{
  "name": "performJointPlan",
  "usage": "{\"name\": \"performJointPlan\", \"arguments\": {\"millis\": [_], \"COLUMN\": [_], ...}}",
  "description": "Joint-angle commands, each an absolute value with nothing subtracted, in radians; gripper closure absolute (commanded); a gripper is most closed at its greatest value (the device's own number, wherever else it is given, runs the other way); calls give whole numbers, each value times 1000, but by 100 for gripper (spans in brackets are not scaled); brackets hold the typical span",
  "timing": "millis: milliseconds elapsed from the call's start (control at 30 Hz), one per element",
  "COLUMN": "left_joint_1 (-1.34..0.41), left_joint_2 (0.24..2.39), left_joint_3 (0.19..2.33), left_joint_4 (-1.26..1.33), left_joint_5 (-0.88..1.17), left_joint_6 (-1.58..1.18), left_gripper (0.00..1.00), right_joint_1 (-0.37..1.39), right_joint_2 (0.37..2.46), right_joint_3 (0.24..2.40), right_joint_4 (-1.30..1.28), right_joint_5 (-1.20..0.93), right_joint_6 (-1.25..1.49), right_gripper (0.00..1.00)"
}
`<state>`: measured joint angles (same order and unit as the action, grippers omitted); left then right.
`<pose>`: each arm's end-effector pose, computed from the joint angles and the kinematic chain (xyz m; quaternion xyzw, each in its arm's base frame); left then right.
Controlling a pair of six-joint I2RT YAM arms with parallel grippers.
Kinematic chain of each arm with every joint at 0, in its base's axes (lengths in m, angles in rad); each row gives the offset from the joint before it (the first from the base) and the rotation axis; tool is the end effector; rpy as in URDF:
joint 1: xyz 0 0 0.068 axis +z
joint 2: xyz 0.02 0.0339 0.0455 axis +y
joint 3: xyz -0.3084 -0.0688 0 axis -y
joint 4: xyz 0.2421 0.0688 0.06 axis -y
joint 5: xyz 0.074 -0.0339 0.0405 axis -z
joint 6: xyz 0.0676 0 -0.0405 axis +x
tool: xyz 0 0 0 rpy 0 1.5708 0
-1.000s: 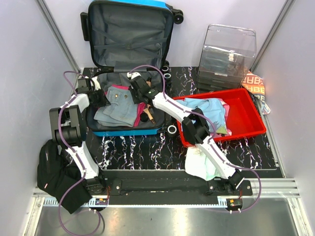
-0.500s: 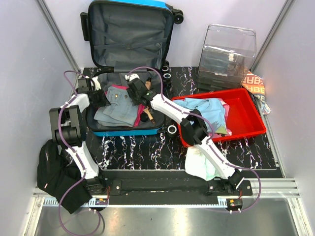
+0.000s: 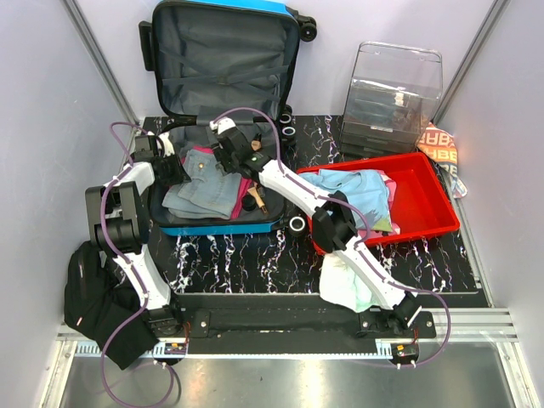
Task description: Open, take out, and arrange the luggage
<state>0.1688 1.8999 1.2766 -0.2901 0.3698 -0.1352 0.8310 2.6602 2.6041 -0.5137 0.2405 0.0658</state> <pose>0.4329 0.0490 0.2043 -0.0822 0.9286 -0.1687 0.3202 0.4541 0.4737 0.2273 -0.2718 0.8295 0.1117 0.4749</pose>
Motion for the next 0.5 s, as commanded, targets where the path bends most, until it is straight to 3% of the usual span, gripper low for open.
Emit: {"name": "performJointPlan", "arguments": {"millis": [0,100,467], "left_joint_1": [163,164,164], "left_joint_2": [1882,1882,1890], "left_joint_3": [1298,1296,1299], "left_joint_4": [-301,-301,-298], "left_joint_5": [371,376,380], "left_joint_6": [-121,-123,-127], "left_gripper": [93,92,93], "right_joint_1": [815,798,792], "right_joint_2": [2686,2677,2720], "right_joint_3": [2623,2617,2618], "right_joint_4": [-511,-515,-518], "right_joint_5": [280,318,143], "right_joint_6": [133,153,201], "right_gripper": [42,41,41]}}
